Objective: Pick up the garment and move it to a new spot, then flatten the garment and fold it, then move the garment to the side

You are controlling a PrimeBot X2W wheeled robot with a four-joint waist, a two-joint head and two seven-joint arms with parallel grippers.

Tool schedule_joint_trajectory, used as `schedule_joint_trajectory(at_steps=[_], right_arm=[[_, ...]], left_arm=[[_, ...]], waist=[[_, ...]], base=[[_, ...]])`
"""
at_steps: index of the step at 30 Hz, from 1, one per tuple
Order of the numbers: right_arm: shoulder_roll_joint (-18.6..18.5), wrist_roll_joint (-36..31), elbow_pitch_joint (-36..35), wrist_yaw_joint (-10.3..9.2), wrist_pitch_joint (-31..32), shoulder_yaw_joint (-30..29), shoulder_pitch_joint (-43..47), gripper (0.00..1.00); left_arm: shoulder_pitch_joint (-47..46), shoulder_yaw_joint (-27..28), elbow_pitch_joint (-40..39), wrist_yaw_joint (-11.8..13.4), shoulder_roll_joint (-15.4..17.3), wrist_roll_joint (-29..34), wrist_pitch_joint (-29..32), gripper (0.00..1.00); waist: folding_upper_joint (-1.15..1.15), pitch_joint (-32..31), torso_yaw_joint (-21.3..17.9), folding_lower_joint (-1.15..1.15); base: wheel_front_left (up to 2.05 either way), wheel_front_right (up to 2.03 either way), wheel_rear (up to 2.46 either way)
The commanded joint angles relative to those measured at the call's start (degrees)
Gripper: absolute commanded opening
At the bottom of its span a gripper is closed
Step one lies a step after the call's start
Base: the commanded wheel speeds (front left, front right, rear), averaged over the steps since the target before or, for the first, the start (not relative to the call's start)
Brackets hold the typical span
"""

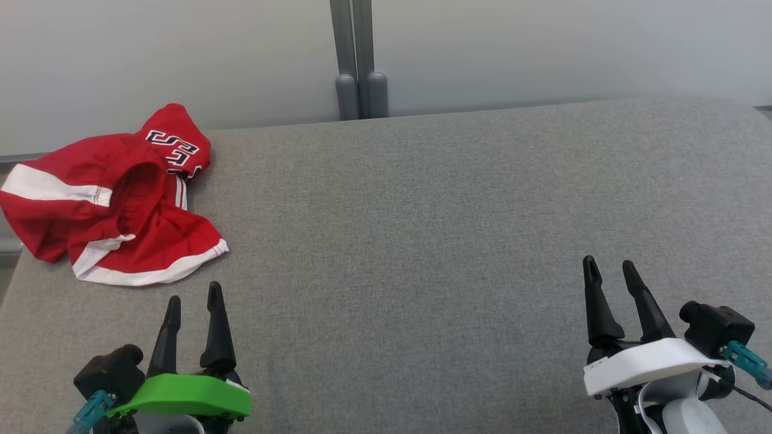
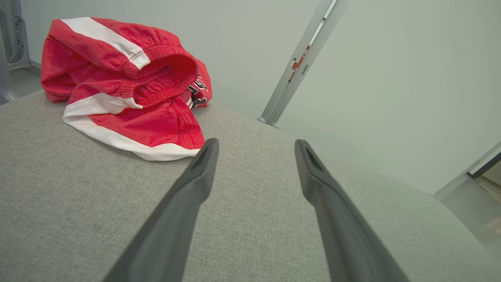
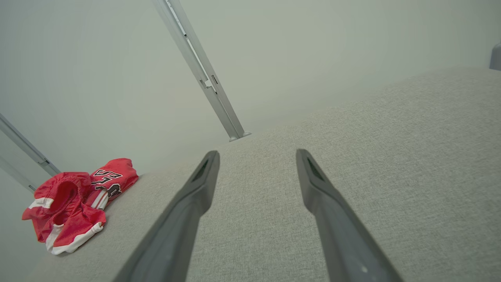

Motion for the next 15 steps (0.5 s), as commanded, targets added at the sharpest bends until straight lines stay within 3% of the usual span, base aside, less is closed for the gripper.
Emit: schedule_joint_trajectory(at_steps=[1,15], right_arm=[[-0.32,-1.56,-0.35,0.02,-0.52,0.18,-0.03,1.0],[-0.38,-8.94,0.48,0.03,-2.28,0.61,0.4,1.0]], left_arm=[[0.49,-0.07,-0.16,0.16,0.48,1.49,-0.51,1.0],[0.65,-0.71,1.45,0.26,0.55,7.99,-2.28,1.0]], waist=[[0.0,0.01,0.0,0.0],[0.0,-0.01,-0.02,0.0]], base=[[0.0,0.0,0.0],[0.0,0.0,0.0]])
